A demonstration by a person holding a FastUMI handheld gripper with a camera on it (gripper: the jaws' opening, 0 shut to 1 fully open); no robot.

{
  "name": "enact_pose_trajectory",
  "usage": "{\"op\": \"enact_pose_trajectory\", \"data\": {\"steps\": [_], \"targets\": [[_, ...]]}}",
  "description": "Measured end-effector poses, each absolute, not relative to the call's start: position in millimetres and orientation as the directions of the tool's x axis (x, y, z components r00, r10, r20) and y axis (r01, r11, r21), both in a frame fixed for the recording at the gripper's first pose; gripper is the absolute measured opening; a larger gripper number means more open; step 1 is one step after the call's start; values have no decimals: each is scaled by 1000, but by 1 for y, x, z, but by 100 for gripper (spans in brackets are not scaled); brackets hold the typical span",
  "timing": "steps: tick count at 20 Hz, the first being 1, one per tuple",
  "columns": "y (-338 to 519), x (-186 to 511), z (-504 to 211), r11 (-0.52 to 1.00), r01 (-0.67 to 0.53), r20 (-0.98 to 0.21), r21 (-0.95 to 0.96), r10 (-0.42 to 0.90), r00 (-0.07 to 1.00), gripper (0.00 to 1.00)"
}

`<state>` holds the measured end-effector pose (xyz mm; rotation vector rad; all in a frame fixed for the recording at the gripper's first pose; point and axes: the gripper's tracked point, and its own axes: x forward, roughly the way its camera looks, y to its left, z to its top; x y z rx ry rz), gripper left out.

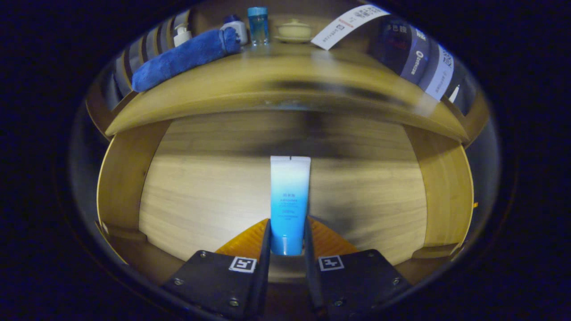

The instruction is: Pull open the drawer, take out the items inside it, and place them on the countertop above the cabinet.

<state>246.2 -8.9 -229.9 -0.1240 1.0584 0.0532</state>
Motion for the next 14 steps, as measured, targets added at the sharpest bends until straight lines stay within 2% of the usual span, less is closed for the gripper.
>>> {"op": "enact_pose_trajectory", "data": {"steps": [7, 14], "targets": [[10, 239, -182, 991, -134, -760, -7, 82, 644, 36], [16, 210, -138, 986, -160, -653, 42, 148, 743, 36]]}}
